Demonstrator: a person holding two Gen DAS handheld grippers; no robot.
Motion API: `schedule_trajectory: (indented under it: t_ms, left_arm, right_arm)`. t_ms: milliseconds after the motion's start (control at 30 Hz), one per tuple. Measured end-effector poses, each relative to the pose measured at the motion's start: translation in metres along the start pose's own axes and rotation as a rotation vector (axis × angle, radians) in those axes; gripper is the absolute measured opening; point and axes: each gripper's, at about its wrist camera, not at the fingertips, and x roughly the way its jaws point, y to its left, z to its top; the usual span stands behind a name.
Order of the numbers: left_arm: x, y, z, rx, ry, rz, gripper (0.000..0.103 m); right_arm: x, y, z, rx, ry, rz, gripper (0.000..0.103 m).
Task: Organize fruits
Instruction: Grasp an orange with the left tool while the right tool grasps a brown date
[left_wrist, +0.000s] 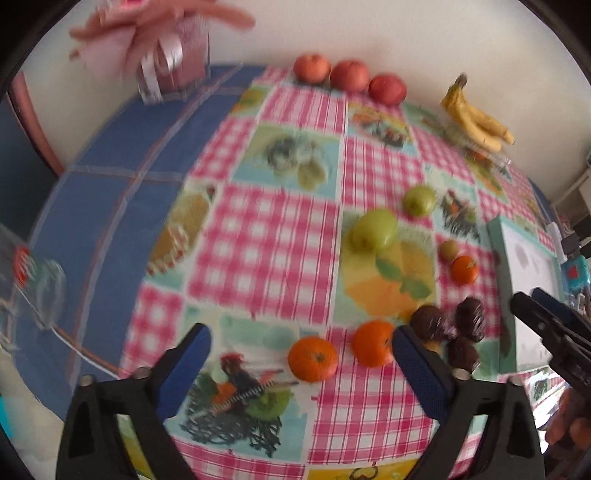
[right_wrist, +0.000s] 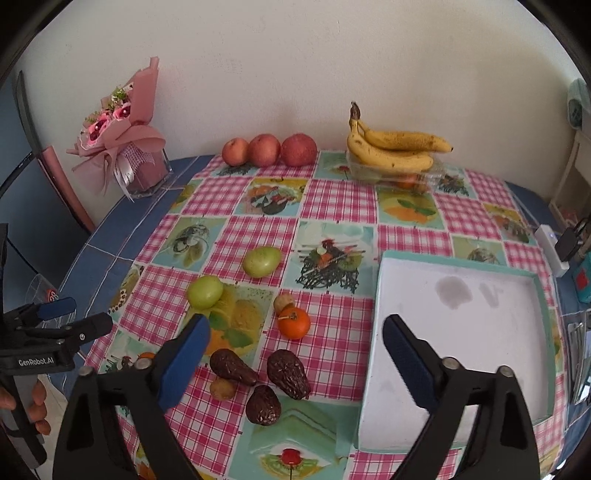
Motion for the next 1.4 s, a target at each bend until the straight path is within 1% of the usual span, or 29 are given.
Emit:
schedule_trajectory:
  t_ms: [33,67,100,167,233,300,333,367,400,433,500,533,567,600,633,700,767,867,900,967,1067,1167,1233,1300,1400]
  left_arm:
    - [0.006,0.001,-0.004,-0.007,0.017,-0.003,0.088]
    - [0.013,0.002,-0.009,-0.022,0.035,-0.010,0.086]
    - [0.018,0.003,-0.012,-0.034,0.046,-0.017,0.084]
    - [0.023,0.004,-0.017,-0.048,0.057,-0.029,0.079]
    - [0.026,0.004,-0.022,-0.053,0.067,-0.041,0.074]
    - [0.028,0.003,-0.025,-0.054,0.072,-0.046,0.062]
    - [0.029,0.003,-0.026,-0.056,0.075,-0.050,0.057]
    - [0.029,0.003,-0.028,-0.059,0.077,-0.052,0.047]
    - [0.029,0.003,-0.028,-0.061,0.080,-0.052,0.041]
    - [0.029,0.003,-0.030,-0.062,0.084,-0.056,0.040]
    - [0.028,0.002,-0.030,-0.060,0.084,-0.054,0.039]
    - [0.027,0.002,-0.028,-0.062,0.085,-0.052,0.039]
    - [0.027,0.003,-0.028,-0.068,0.084,-0.049,0.038]
    - [0.027,0.002,-0.027,-0.074,0.083,-0.048,0.038]
    - [0.027,0.002,-0.026,-0.081,0.080,-0.048,0.038]
    - [0.020,0.005,-0.026,-0.094,0.067,-0.046,0.038]
    - [0.011,0.005,-0.024,-0.100,0.042,-0.043,0.038]
    - [-0.001,0.003,-0.019,-0.102,0.010,-0.038,0.038]
    - [-0.004,0.003,-0.019,-0.102,0.005,-0.036,0.038]
    - [-0.008,0.003,-0.019,-0.106,-0.003,-0.033,0.038]
    - [-0.009,0.006,-0.022,-0.118,0.003,-0.030,0.038]
    - [-0.008,0.008,-0.027,-0.127,0.013,-0.022,0.038]
    - [-0.004,0.007,-0.027,-0.132,0.017,-0.016,0.038]
    - [-0.003,0.004,-0.026,-0.136,0.017,-0.013,0.038]
    - [-0.006,0.004,-0.025,-0.143,0.010,-0.013,0.038]
  right_arm:
    - [0.008,0.000,-0.003,-0.002,0.023,0.005,0.090]
    - [0.015,0.001,-0.006,-0.001,0.047,0.012,0.088]
    - [0.022,0.001,-0.009,0.003,0.070,0.020,0.081]
    - [0.040,0.001,-0.017,0.021,0.136,0.038,0.072]
    - [0.059,0.000,-0.026,0.033,0.206,0.044,0.072]
    - [0.070,-0.002,-0.032,0.043,0.252,0.045,0.072]
    - [0.073,-0.002,-0.034,0.049,0.264,0.046,0.072]
    - [0.075,-0.003,-0.036,0.051,0.272,0.046,0.072]
    - [0.076,-0.002,-0.037,0.050,0.275,0.044,0.071]
    - [0.077,-0.003,-0.037,0.049,0.280,0.043,0.070]
    - [0.079,-0.004,-0.040,0.050,0.289,0.049,0.062]
    - [0.080,-0.004,-0.040,0.051,0.291,0.053,0.061]
    - [0.080,-0.005,-0.041,0.054,0.291,0.058,0.057]
    - [0.079,-0.006,-0.040,0.056,0.290,0.062,0.050]
    - [0.078,-0.005,-0.040,0.057,0.287,0.066,0.048]
    - [0.078,-0.005,-0.039,0.061,0.281,0.073,0.033]
    - [0.077,-0.005,-0.039,0.066,0.274,0.082,0.028]
    - [0.071,-0.008,-0.037,0.072,0.254,0.095,0.026]
    - [0.069,-0.008,-0.036,0.072,0.246,0.098,0.022]
    - [0.065,-0.009,-0.035,0.076,0.228,0.106,0.019]
    - [0.062,-0.008,-0.034,0.067,0.215,0.102,0.018]
    - [0.066,-0.007,-0.036,0.050,0.241,0.099,0.019]
    - [0.071,-0.005,-0.038,0.026,0.252,0.073,0.023]
    - [0.076,-0.004,-0.041,0.003,0.265,0.048,0.036]
    - [0.081,-0.006,-0.044,0.011,0.284,0.060,0.036]
